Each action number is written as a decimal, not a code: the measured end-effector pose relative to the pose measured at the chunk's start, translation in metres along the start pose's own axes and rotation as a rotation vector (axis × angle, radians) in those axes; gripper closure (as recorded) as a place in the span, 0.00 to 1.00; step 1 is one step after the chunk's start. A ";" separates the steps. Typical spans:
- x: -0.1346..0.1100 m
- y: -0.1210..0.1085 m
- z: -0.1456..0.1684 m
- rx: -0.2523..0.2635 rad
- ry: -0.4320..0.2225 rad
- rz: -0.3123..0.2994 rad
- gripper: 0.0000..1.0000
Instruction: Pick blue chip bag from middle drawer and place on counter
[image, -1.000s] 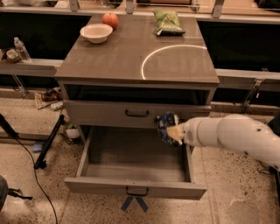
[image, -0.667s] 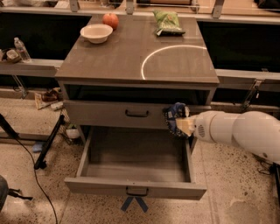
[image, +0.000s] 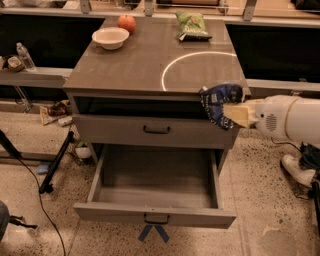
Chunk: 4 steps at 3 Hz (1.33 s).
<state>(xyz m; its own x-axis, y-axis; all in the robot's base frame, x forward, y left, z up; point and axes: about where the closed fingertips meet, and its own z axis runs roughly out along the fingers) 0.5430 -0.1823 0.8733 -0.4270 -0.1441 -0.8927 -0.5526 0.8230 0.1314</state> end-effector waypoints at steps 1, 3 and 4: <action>-0.046 0.002 -0.013 -0.036 -0.052 -0.084 1.00; -0.146 -0.009 0.068 -0.097 -0.179 -0.274 1.00; -0.169 -0.006 0.158 -0.188 -0.179 -0.265 0.74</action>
Offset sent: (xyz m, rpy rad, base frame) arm 0.1139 0.0458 0.1152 -0.0629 -0.3590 0.1841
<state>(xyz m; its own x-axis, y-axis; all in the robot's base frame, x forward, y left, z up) 0.7312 -0.0759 0.9556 -0.1281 -0.2266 -0.9655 -0.7564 0.6520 -0.0526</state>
